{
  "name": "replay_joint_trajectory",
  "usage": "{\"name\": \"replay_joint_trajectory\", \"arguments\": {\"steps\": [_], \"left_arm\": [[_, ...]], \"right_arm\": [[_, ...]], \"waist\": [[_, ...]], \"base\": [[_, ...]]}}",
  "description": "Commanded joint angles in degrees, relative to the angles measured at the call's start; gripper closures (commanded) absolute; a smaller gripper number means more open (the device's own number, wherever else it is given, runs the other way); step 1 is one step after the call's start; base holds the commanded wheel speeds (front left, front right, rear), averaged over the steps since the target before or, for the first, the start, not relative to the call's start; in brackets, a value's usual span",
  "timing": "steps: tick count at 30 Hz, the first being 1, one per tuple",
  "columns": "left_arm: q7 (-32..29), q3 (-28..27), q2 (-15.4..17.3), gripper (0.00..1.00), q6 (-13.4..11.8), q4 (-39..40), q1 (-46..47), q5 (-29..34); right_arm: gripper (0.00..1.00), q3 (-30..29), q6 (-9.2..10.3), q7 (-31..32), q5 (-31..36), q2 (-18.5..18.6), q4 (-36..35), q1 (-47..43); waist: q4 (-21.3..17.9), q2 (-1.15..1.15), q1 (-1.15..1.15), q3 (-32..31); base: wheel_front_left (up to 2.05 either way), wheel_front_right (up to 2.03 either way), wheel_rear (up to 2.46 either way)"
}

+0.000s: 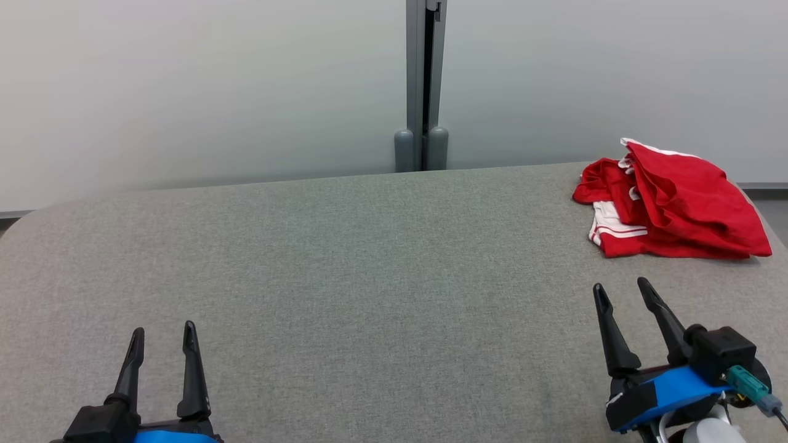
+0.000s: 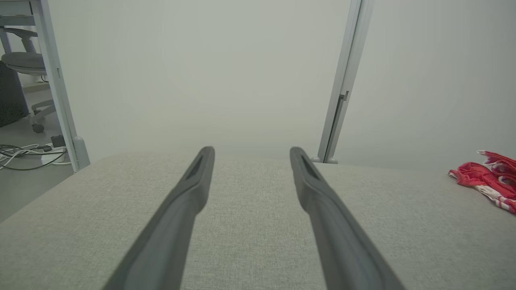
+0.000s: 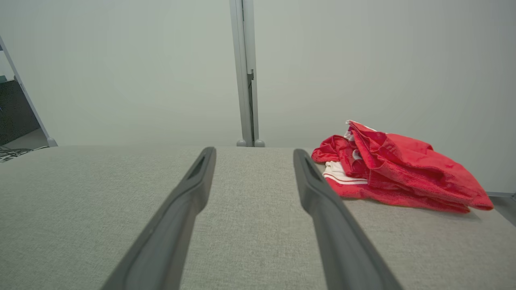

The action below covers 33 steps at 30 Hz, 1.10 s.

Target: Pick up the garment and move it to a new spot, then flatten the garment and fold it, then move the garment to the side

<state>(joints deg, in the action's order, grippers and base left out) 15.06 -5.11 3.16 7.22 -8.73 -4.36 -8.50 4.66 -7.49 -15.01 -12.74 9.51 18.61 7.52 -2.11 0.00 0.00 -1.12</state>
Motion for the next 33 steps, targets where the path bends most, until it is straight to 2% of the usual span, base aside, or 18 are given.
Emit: {"name": "replay_joint_trajectory", "arguments": {"steps": [1,12,33], "left_arm": [[0.13,-0.28,-0.03,0.00,0.21,-0.56,0.23,0.52],[0.13,-0.63,0.21,0.00,0.16,-2.77,2.18,1.30],[0.13,-0.32,0.55,0.00,-0.24,-4.70,3.38,1.45]], "right_arm": [[0.00,-0.95,-0.01,-0.17,0.67,-1.12,-0.75,-1.48],[0.00,-5.84,-0.01,-0.18,4.18,-5.17,-3.93,-4.56],[0.00,-6.49,-0.01,-0.18,6.34,-6.53,-2.65,-5.06]], "waist": [[0.13,0.00,0.00,-0.17],[1.21,0.00,0.00,-1.12],[1.06,0.00,0.00,-1.65]], "base": [[0.00,0.00,0.00],[0.00,0.00,0.00],[0.00,0.00,0.00]]}}
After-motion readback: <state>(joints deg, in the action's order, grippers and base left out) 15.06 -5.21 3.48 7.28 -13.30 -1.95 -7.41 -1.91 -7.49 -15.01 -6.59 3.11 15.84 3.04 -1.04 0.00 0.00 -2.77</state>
